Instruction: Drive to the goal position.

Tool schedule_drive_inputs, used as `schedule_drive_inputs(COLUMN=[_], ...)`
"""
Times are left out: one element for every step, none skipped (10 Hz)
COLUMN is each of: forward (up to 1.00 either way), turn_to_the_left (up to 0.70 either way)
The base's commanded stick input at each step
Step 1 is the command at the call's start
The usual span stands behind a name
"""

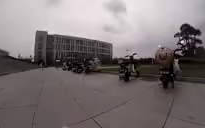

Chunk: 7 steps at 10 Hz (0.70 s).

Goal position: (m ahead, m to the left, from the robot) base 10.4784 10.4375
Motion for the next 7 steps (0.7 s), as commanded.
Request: schedule_drive_inputs(forward=[0.00,0.00,0.00,0.00,0.00,0.00,0.00], turn_to_the_left=[0.45,0.45,0.45,0.45,0.45,0.45,0.45])
